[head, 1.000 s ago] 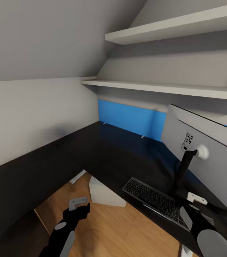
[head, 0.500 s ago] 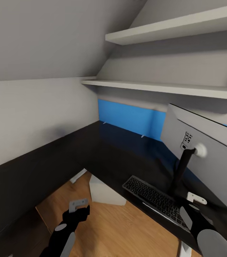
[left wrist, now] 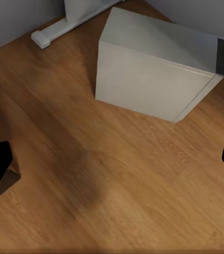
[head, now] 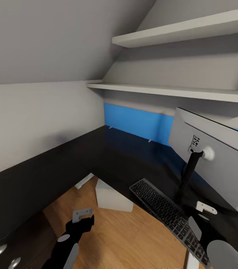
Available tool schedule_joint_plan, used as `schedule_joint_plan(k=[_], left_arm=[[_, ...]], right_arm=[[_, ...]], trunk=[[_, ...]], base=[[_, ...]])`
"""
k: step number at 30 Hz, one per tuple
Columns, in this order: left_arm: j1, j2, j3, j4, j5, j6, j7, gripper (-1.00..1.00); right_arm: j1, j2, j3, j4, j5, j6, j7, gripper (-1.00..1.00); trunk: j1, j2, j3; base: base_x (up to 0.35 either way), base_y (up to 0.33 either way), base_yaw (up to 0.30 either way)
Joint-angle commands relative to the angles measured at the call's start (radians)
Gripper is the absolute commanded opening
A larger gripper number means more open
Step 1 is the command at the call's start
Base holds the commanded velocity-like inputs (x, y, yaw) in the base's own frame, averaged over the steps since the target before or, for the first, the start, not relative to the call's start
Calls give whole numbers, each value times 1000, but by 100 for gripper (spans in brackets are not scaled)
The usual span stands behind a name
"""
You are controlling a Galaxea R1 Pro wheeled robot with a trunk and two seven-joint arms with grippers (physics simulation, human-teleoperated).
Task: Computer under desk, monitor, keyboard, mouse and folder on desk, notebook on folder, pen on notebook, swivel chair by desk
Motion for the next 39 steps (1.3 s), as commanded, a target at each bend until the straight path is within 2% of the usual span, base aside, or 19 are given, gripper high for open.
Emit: schedule_joint_plan(k=[1,31,39], left_arm=[[-1,0,-2,-1,11,3,9,100],[-1,-3,-3,10,11,3,9,100],[0,-4,-3,11,11,3,9,100]], right_arm=[[0,0,1,-2,-7,5,-3,100],[0,2,1,-10,-7,0,1,100],[0,4,0,-95,-8,3,3,100]], trunk=[[0,-1,-1],[0,-1,-1],[0,-1,-1]], base=[[-34,18,0],[-47,18,0],[0,0,0]])
